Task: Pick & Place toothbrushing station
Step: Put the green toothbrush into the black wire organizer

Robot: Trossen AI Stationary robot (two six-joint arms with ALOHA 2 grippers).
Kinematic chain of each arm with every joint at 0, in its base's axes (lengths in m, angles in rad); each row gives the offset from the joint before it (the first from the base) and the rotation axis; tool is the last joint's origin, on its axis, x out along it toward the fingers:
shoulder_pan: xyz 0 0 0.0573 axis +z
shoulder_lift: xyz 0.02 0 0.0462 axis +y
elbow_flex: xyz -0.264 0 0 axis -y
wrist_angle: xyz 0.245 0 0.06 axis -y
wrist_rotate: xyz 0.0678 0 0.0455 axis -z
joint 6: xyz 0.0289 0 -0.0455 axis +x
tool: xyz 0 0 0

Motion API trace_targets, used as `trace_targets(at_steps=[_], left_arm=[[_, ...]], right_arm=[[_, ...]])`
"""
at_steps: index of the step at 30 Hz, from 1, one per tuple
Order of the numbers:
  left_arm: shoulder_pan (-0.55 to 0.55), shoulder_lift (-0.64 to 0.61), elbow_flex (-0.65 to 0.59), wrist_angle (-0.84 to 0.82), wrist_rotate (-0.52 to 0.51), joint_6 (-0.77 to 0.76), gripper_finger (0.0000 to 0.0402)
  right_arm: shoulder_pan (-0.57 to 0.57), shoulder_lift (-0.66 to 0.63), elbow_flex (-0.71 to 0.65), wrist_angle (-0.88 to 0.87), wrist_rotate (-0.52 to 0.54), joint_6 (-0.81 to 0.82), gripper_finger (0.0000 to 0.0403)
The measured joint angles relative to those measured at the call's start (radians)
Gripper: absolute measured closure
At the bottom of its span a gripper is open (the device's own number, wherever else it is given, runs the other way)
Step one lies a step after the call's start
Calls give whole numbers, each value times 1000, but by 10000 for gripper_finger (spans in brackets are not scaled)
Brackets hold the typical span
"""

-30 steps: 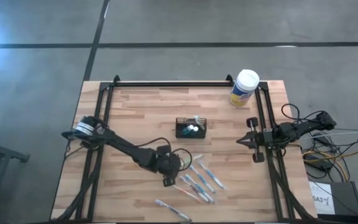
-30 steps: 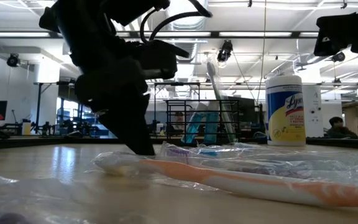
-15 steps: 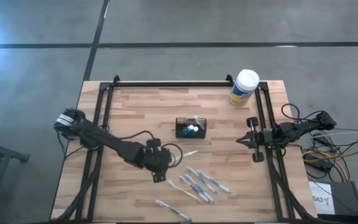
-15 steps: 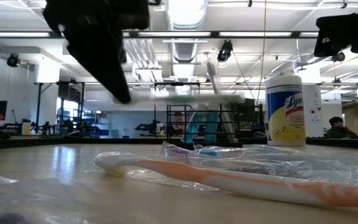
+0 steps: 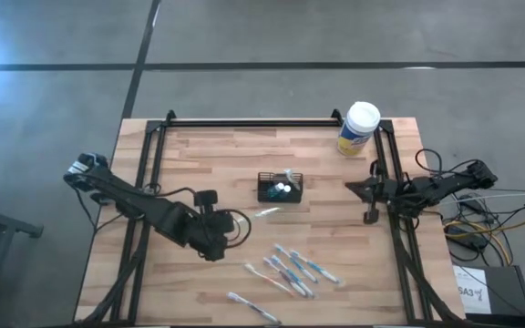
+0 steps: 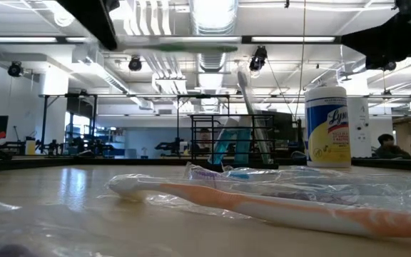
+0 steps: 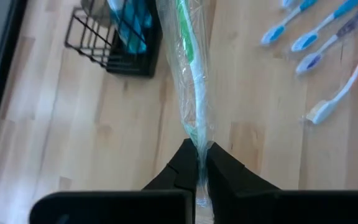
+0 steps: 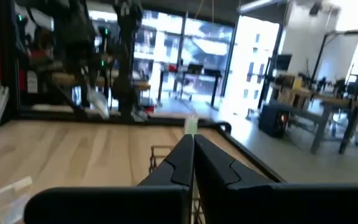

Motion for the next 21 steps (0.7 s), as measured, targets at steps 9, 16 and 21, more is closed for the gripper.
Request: trace_targets(at_steps=[9,16,21], left_arm=[[-6,6,36,-37,-17,58,387],[-23,7,34,-55,-18,56,387],[-23,7,36,-78,12,19,387]], right_arm=[[0,309,189,-33,0,30,394],[0,570,395,-149,-3,62,376],[0,759,570,-269,-3,78,320]])
